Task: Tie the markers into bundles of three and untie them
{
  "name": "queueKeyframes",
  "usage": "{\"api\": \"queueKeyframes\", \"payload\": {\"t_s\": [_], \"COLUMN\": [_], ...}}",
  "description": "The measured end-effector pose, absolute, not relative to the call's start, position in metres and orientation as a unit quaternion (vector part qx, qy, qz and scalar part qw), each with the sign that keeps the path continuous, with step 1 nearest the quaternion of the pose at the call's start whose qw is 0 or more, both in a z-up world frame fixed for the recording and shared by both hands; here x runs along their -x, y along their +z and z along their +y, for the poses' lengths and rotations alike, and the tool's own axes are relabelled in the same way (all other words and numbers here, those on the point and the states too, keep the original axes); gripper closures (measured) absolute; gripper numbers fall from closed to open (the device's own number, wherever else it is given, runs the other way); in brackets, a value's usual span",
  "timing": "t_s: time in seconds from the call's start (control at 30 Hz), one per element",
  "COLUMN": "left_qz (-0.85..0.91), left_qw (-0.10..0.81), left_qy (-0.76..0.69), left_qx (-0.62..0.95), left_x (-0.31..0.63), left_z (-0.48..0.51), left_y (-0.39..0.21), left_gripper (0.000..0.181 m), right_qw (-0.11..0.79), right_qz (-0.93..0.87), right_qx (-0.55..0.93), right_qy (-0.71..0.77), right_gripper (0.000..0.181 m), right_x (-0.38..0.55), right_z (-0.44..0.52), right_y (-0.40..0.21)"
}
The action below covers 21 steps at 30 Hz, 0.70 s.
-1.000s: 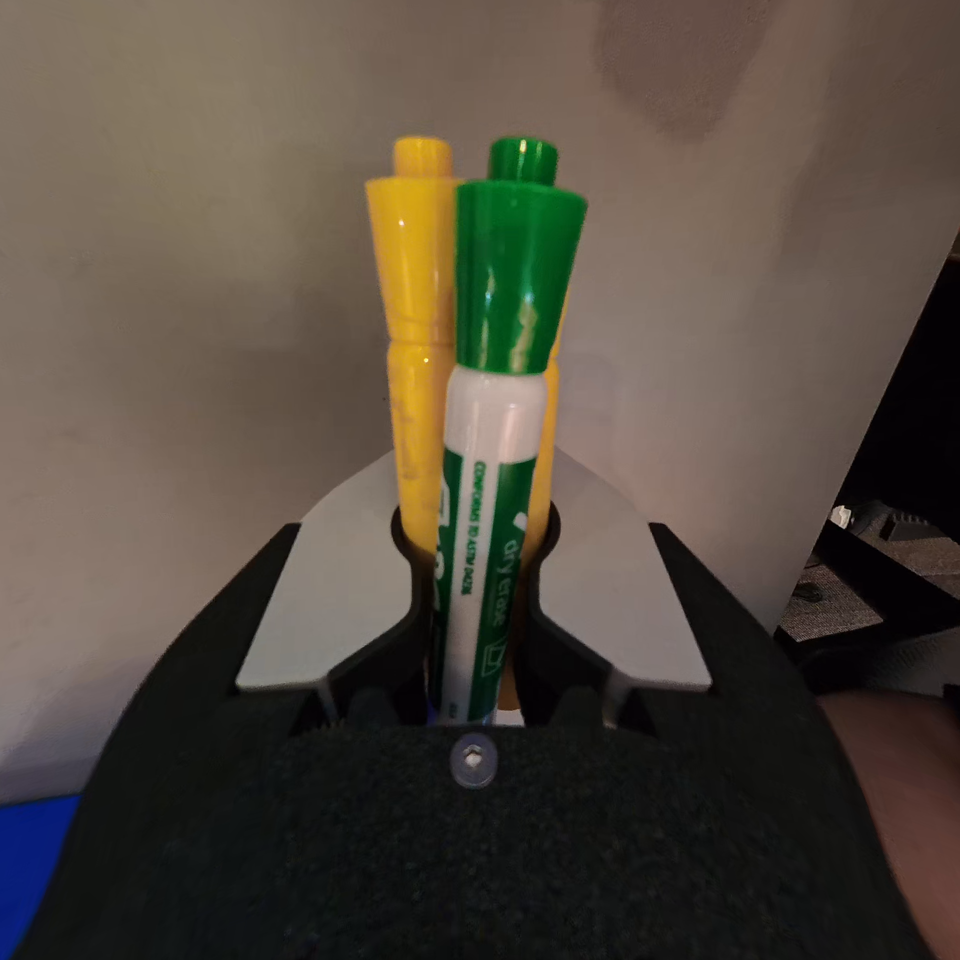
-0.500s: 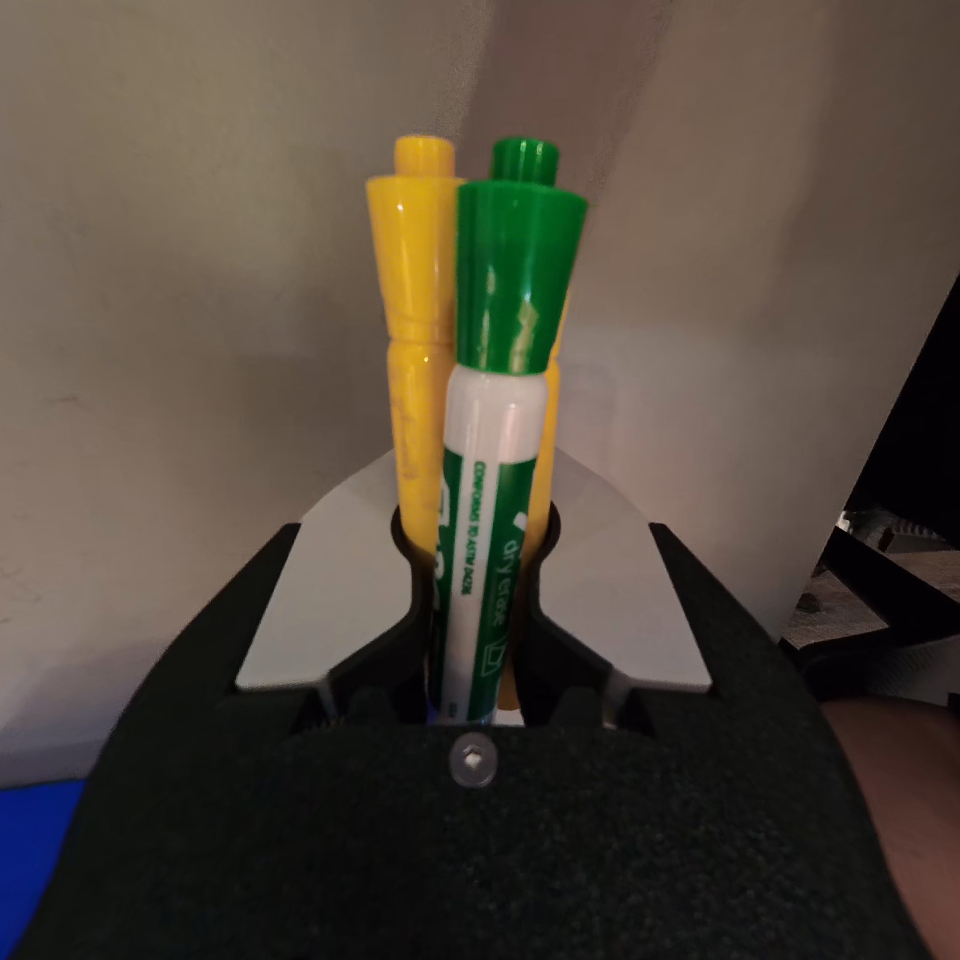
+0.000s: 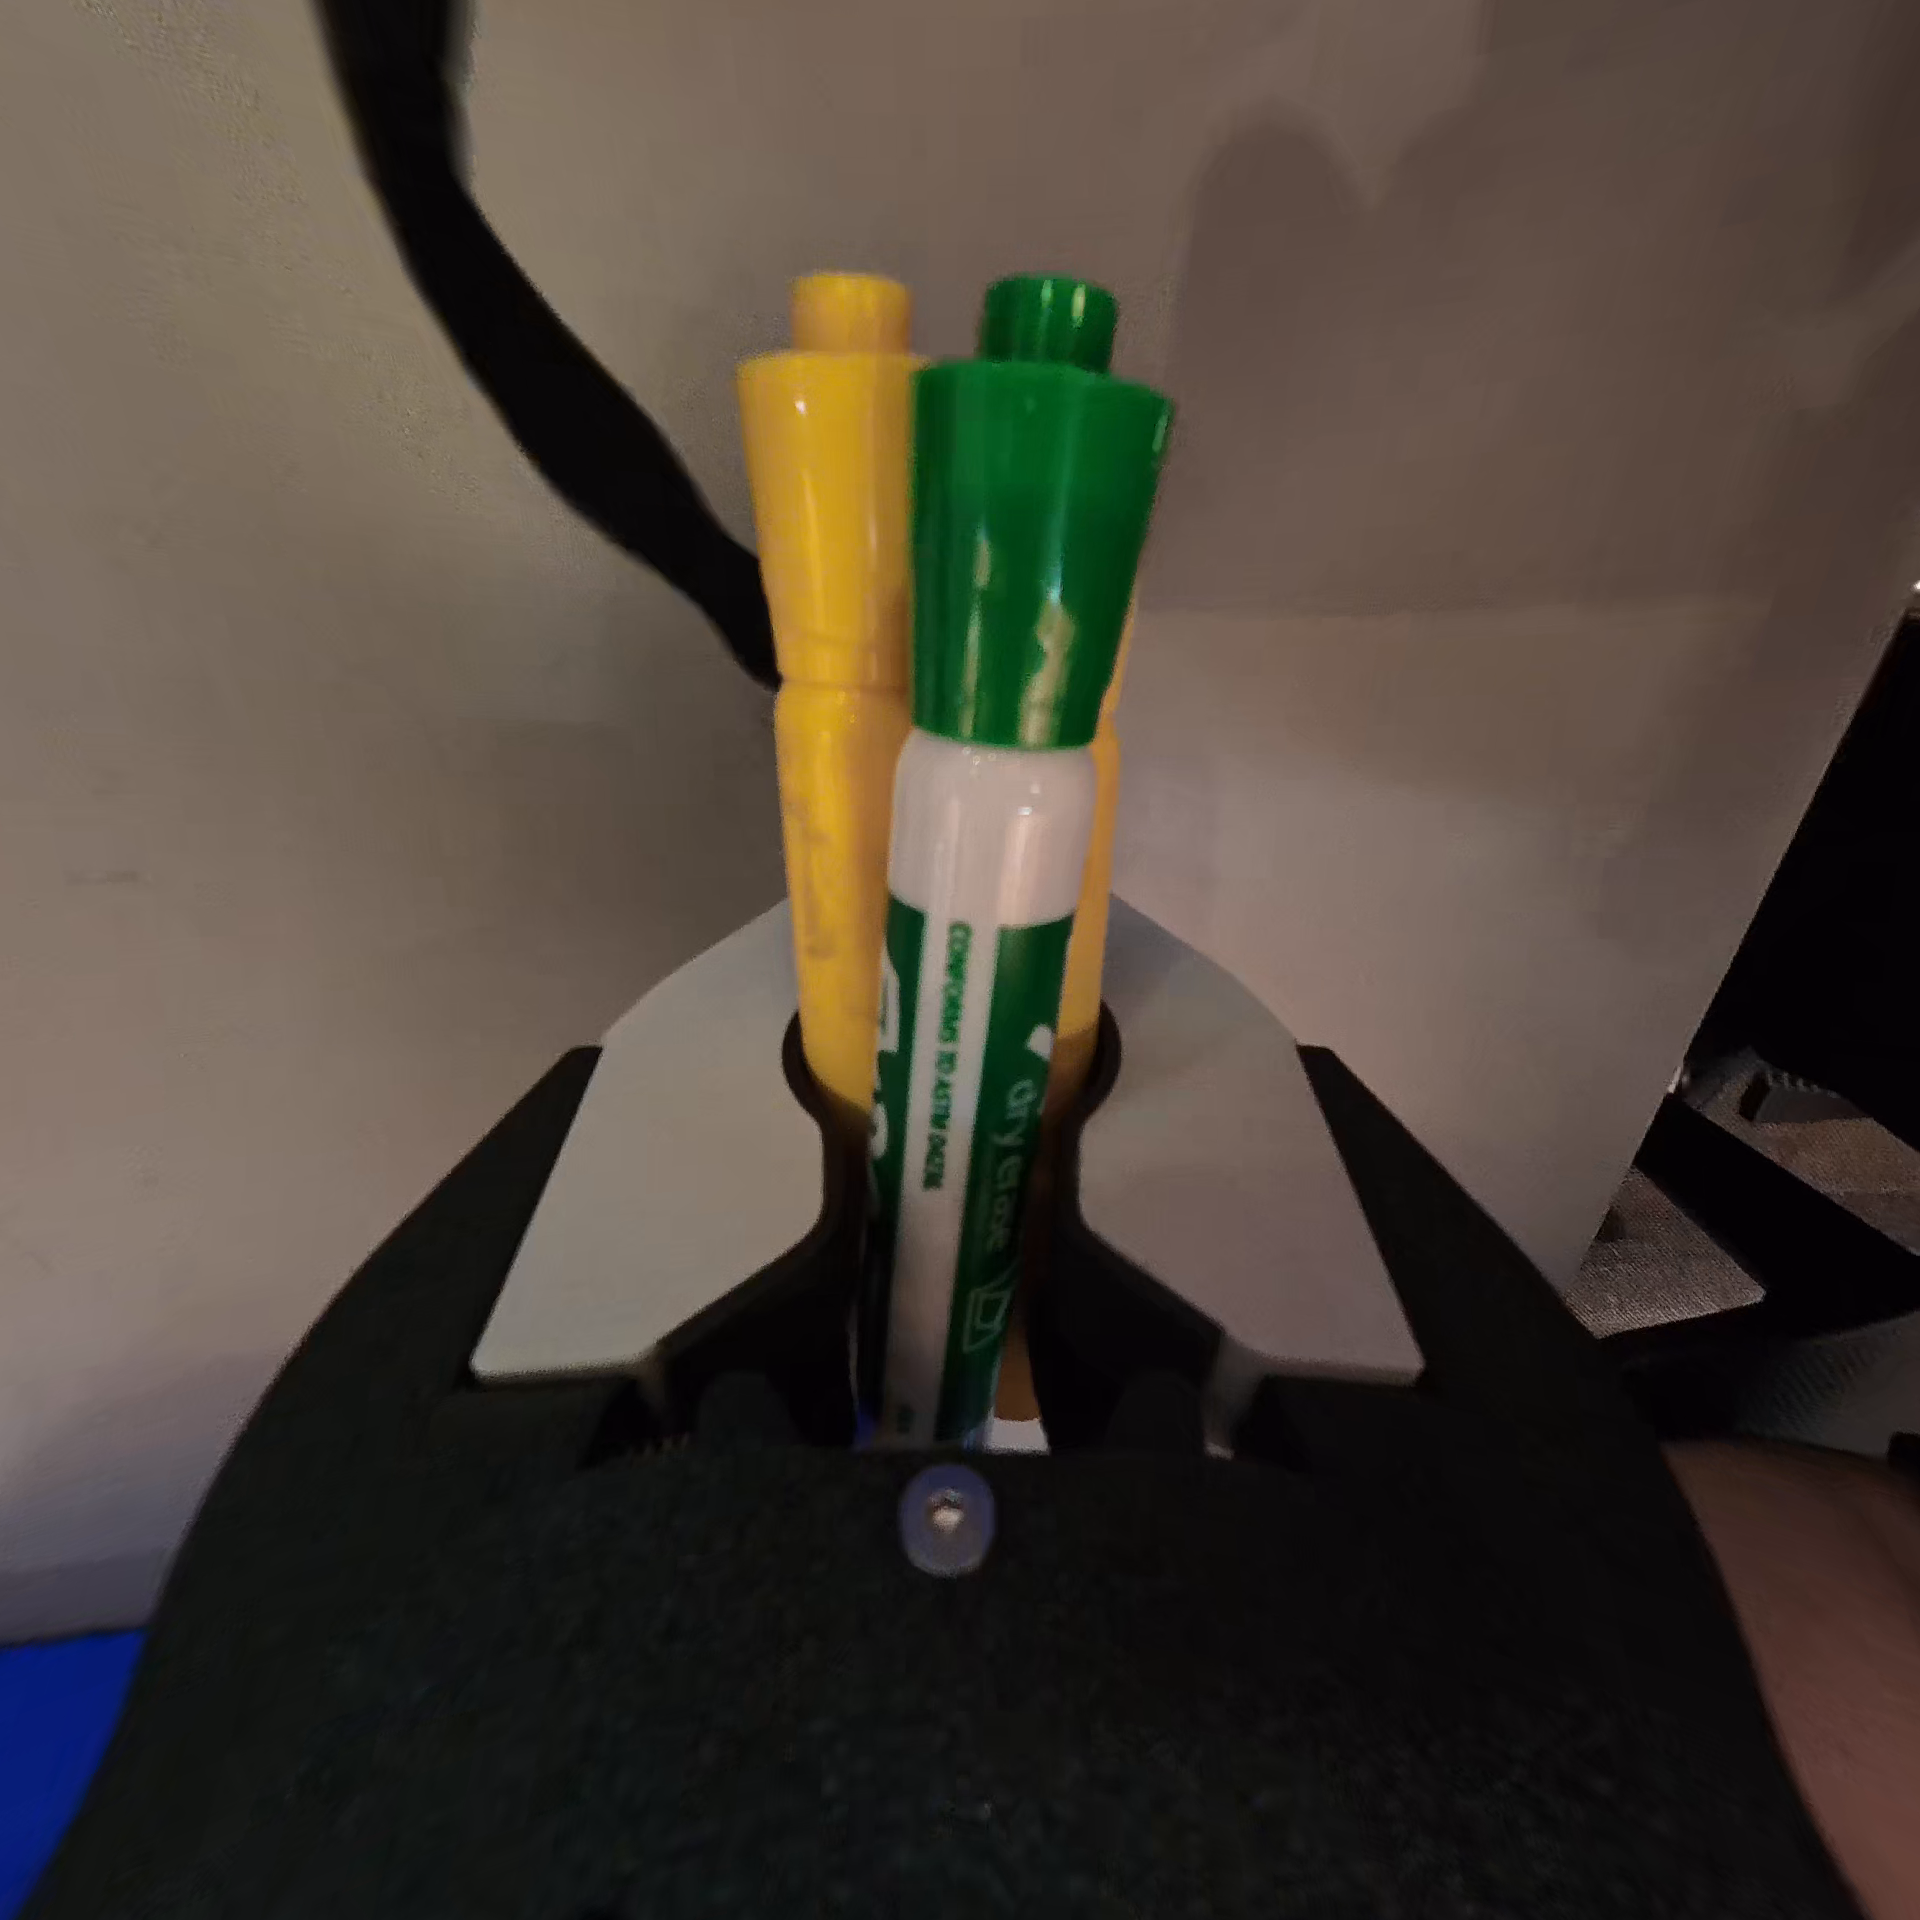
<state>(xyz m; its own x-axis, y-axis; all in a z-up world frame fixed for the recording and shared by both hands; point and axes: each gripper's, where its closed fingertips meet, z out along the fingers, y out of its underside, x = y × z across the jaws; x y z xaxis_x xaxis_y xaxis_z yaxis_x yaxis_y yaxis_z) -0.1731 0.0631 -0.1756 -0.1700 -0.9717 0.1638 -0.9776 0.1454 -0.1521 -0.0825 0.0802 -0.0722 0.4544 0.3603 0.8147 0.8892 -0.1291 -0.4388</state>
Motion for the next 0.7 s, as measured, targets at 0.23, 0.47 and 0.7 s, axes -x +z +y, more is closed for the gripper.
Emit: {"api": "queueKeyframes", "payload": {"t_s": [0.23, 0.47, 0.7], "left_qz": [-0.756, -0.753, -0.757], "left_qw": [0.011, 0.006, -0.003], "left_qy": [0.109, 0.11, 0.105], "left_qx": [-0.645, -0.649, -0.645], "left_x": [0.169, 0.173, 0.173], "left_z": [0.066, 0.068, 0.067], "left_y": [-0.178, -0.173, -0.166], "left_gripper": [0.14, 0.14, 0.139], "right_qw": [0.514, 0.507, 0.509], "right_qz": [-0.458, -0.474, -0.453], "right_qx": [0.665, 0.672, 0.699], "right_qy": [-0.29, -0.259, -0.216], "right_gripper": [0.179, 0.179, 0.179], "right_x": [0.133, 0.162, 0.17], "right_z": [0.06, 0.033, 0.024], "right_y": [-0.058, -0.084, -0.103]}}
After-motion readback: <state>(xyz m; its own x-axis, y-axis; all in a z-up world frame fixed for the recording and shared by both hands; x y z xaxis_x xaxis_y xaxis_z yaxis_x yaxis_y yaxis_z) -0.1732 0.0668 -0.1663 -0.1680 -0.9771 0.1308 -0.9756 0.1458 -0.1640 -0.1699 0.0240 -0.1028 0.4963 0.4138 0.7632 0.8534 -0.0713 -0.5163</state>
